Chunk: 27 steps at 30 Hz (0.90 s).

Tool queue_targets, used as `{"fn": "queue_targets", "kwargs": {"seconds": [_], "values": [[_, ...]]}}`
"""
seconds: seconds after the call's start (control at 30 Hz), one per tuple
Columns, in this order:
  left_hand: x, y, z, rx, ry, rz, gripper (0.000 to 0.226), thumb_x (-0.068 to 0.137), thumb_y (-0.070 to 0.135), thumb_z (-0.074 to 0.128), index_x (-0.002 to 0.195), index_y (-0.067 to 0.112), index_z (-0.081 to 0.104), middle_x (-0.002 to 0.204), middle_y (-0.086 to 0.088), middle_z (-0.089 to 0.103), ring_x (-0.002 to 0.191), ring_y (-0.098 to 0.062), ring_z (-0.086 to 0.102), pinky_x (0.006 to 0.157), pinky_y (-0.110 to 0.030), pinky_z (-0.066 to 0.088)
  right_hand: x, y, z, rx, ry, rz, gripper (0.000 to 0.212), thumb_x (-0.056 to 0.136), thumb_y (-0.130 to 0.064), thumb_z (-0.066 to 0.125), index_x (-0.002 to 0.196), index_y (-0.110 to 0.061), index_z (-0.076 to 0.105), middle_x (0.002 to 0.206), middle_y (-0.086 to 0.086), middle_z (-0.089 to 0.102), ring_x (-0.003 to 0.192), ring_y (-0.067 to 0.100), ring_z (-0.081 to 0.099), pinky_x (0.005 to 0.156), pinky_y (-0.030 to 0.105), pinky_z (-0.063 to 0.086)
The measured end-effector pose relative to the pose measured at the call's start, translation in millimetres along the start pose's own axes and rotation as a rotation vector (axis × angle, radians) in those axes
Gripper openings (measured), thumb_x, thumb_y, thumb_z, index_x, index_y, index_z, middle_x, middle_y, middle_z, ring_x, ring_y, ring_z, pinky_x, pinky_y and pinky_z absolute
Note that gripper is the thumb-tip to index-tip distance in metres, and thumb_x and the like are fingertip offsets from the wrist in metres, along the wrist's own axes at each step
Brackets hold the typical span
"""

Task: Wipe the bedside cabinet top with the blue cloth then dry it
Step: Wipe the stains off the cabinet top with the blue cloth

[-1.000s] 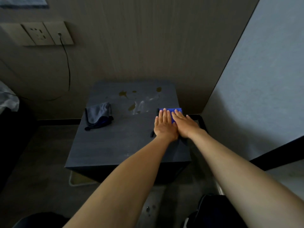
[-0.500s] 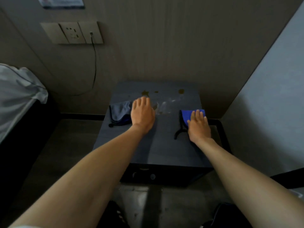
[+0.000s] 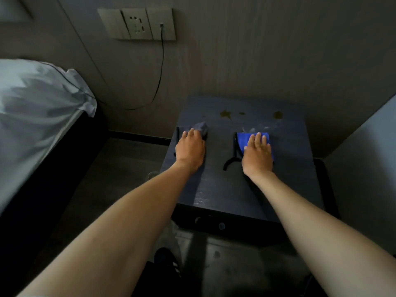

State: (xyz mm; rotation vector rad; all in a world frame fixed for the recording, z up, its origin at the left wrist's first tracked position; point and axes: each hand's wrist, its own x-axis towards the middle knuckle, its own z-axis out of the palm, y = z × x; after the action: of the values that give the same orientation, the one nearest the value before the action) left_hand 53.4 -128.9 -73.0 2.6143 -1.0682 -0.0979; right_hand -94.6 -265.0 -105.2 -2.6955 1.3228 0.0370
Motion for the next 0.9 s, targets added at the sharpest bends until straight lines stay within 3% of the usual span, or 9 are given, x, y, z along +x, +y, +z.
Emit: {"fn": "queue_targets", "kwargs": {"seconds": [0.07,0.17,0.33,0.5,0.67,0.9], "values": [[1,-5,-10,-0.093,0.073,-0.022,0.027,0.102,0.024,0.041,0.119,0.006,0.052,0.125,-0.016,0.06,0.114,-0.038,0.057,0.083,-0.044,0.045,0,-24,4,0.012,0.001,-0.027,0.056,0.107,-0.024,0.028,0.156,0.0,0.011,0.164,0.019,0.006,0.152,0.033,0.003,0.122,0.042,0.006],[5,-14,-26,-0.223,0.155,-0.071,0.022,0.102,0.021,0.039,0.113,0.006,0.051,0.115,-0.02,0.064,0.102,-0.045,0.06,0.074,-0.041,0.04,-3,-64,9,0.033,-0.007,-0.06,0.057,0.107,-0.024,0.026,0.156,-0.002,0.008,0.165,0.018,0.003,0.153,0.032,0.001,0.123,0.041,0.004],[5,-33,-56,-0.378,0.324,-0.097,0.021,0.103,0.018,0.039,0.114,0.006,0.053,0.112,-0.018,0.066,0.101,-0.041,0.06,0.072,-0.037,0.034,-12,-134,20,0.042,-0.002,-0.156,0.057,0.107,-0.023,0.023,0.156,-0.001,0.003,0.165,0.018,-0.001,0.153,0.031,-0.001,0.124,0.042,0.003],[6,-61,-72,-0.454,0.441,-0.068,0.024,0.103,0.016,0.04,0.123,0.01,0.052,0.11,-0.011,0.067,0.093,-0.031,0.064,0.074,-0.041,0.048,-25,-199,28,0.089,0.008,-0.242,0.061,0.104,-0.02,0.032,0.156,0.0,0.007,0.164,0.02,0.002,0.153,0.031,0.001,0.124,0.043,0.004],[6,-79,-74,-0.476,0.456,-0.082,0.021,0.103,0.017,0.041,0.119,0.013,0.053,0.101,-0.004,0.065,0.088,-0.021,0.063,0.071,-0.036,0.048,-21,-229,31,0.086,-0.018,-0.351,0.068,0.105,-0.033,0.035,0.157,-0.005,0.001,0.166,0.013,-0.002,0.153,0.027,-0.005,0.124,0.04,-0.001],[5,-71,-58,-0.491,0.382,-0.081,0.027,0.097,0.023,0.042,0.121,0.014,0.051,0.107,-0.006,0.066,0.095,-0.026,0.064,0.076,-0.043,0.051,1,-214,26,0.08,-0.042,-0.372,0.075,0.102,-0.039,0.039,0.157,-0.004,0.001,0.165,0.014,-0.001,0.153,0.027,-0.004,0.124,0.041,0.006]]}}
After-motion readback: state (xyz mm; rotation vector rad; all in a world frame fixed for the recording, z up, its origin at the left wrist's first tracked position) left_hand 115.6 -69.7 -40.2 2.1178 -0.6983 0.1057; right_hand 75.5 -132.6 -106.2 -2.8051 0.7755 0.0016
